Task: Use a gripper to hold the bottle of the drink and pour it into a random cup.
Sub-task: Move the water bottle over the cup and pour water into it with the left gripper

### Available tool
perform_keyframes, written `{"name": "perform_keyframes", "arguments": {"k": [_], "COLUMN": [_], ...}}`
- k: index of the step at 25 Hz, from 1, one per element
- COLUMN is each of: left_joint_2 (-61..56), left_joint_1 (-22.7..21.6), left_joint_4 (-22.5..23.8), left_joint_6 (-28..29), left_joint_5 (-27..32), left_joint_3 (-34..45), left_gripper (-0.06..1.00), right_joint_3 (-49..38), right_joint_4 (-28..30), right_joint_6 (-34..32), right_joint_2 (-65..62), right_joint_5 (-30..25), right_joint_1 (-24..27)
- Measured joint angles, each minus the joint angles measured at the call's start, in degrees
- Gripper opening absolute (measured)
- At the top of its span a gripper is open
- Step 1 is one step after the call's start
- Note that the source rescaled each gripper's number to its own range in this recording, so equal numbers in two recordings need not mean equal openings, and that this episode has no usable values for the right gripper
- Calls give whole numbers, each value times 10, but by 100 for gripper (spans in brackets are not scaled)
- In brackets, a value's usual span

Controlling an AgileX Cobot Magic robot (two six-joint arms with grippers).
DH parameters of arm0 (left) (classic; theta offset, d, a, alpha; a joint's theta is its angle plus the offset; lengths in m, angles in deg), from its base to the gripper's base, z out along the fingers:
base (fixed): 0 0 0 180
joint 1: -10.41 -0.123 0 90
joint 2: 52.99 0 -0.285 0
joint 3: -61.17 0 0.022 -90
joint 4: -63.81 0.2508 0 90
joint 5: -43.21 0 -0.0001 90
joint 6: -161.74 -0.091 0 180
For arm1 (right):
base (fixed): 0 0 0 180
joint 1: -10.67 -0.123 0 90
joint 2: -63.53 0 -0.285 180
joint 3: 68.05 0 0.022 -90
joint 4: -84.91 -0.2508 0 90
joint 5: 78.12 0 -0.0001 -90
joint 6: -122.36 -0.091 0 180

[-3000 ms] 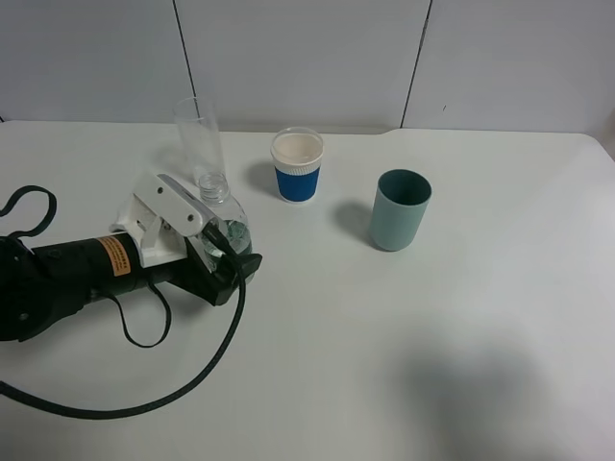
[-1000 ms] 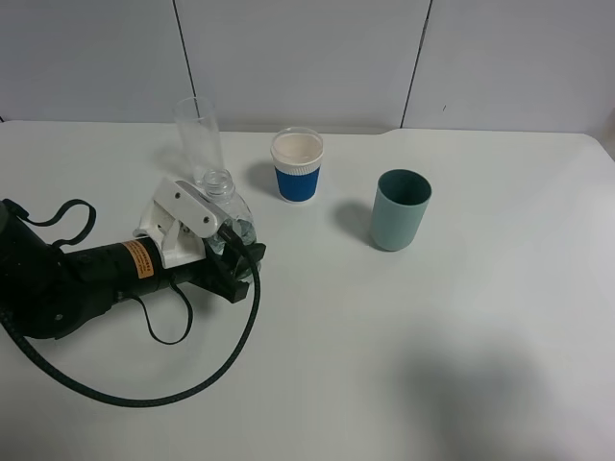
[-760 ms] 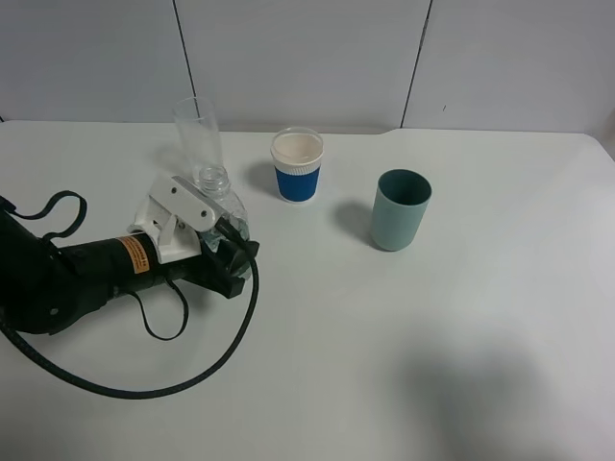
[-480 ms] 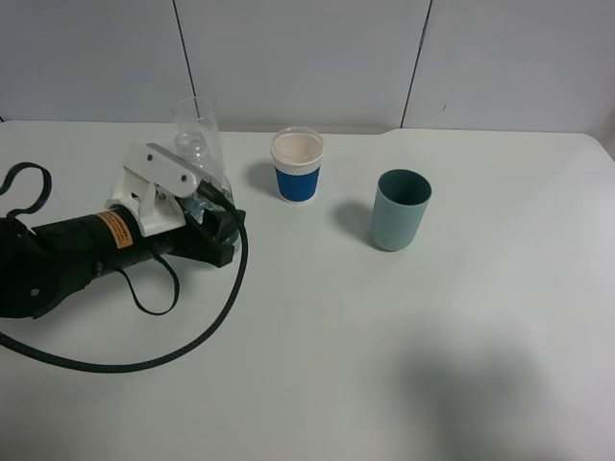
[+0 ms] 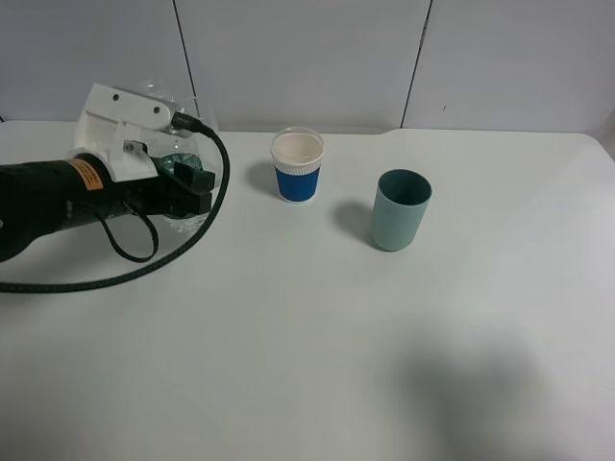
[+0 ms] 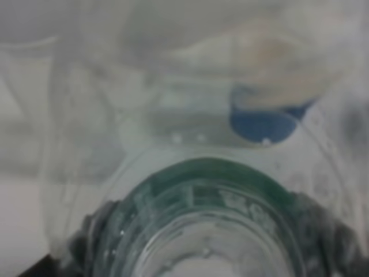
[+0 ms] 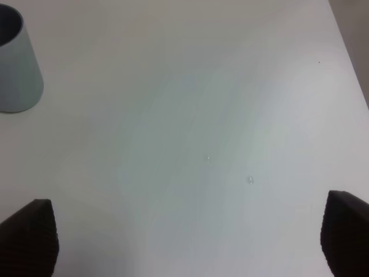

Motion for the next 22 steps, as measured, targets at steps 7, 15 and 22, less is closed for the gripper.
{"name": "perform_keyframes", "arguments": {"k": [7, 15, 22], "left_joint_2": [-12, -12, -12], "left_joint_1": [-28, -48, -48], "left_joint_4": [-3, -4, 12], "left_joint_6": [3, 3, -35], "left_joint_5": [118, 136, 279], "left_joint_3": [-71, -84, -138], "left_gripper": [0, 0, 0], "right_joint_3": [0, 0, 0], "right_joint_4": [0, 0, 0], "right_joint_6": [0, 0, 0], "right_joint_2": [0, 0, 0], "right_joint_5": [0, 0, 0], "right_joint_1": [0, 0, 0]}}
